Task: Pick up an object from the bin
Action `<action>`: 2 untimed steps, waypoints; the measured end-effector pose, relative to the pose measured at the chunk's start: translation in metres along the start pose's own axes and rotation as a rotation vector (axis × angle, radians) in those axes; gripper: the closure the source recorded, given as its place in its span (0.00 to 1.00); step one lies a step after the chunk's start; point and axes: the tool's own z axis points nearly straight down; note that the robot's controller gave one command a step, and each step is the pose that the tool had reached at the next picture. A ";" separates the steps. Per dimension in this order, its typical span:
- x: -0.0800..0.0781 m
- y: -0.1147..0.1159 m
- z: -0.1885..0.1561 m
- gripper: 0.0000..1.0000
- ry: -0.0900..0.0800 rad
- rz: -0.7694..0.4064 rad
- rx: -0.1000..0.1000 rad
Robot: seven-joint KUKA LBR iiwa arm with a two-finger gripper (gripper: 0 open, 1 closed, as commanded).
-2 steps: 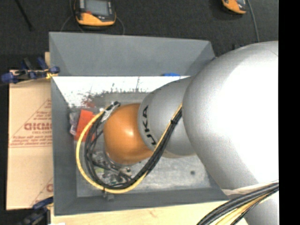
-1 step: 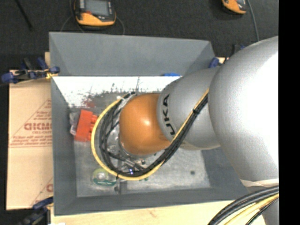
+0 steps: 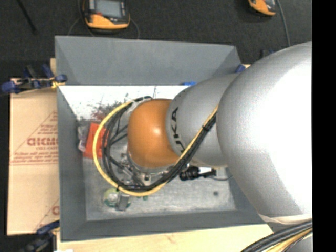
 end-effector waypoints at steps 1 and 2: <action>0.005 0.018 0.042 0.00 0.008 -0.408 0.002; 0.014 0.003 0.039 0.00 -0.011 -0.739 -0.002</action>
Offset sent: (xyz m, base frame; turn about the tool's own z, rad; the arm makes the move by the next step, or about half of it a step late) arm -0.0013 0.0190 -0.0414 -0.4074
